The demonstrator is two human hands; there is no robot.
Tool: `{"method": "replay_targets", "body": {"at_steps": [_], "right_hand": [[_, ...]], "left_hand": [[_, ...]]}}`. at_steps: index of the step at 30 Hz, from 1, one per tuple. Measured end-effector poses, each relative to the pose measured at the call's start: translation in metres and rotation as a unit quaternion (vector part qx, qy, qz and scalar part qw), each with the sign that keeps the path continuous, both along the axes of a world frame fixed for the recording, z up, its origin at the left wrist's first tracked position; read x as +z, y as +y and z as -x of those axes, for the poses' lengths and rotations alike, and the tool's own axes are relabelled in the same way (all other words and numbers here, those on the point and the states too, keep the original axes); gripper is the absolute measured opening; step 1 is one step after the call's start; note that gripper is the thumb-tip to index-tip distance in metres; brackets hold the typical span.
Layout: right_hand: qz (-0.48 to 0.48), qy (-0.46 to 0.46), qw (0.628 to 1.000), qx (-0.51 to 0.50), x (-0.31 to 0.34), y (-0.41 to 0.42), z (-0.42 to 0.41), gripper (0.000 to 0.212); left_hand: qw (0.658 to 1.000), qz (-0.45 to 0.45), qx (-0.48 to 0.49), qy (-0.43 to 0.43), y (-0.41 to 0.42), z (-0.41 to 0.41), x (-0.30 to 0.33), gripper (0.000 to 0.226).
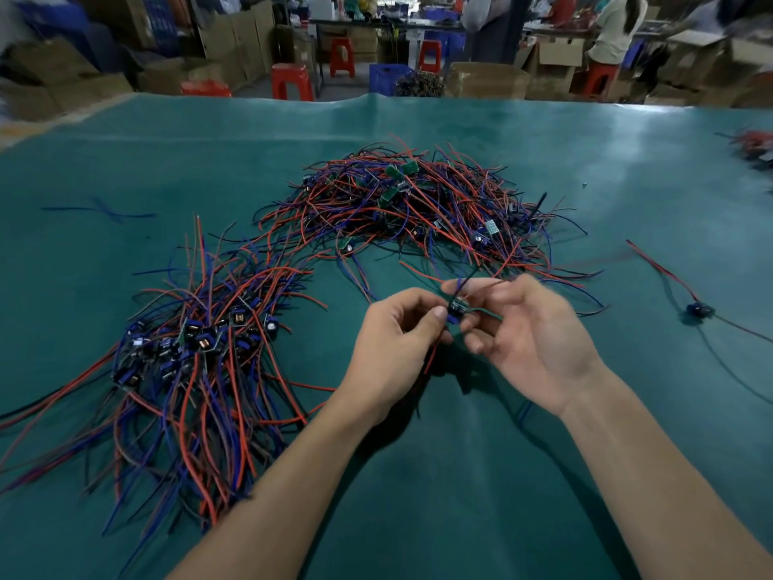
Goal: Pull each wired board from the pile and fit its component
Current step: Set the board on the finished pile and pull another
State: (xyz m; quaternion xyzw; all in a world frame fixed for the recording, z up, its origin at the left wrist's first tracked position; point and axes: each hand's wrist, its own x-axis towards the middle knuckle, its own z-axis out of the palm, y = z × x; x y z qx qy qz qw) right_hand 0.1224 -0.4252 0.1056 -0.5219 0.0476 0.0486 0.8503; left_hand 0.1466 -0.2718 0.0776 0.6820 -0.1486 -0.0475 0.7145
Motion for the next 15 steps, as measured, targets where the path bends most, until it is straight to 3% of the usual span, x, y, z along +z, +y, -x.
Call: {"method": "replay_targets", "body": {"at_steps": [9,15], "right_hand": [[0.059,-0.034,0.995,-0.071,-0.006,0.004,0.000,0.014],[0.181,-0.113,0.975,-0.068,-0.010,0.004,0.002,0.018]], "left_hand": [[0.998,-0.053,0.024,-0.003,-0.001,-0.002,-0.004,0.021],[0.999,-0.034,-0.005,0.018,-0.002,0.001,-0.002,0.049]]}}
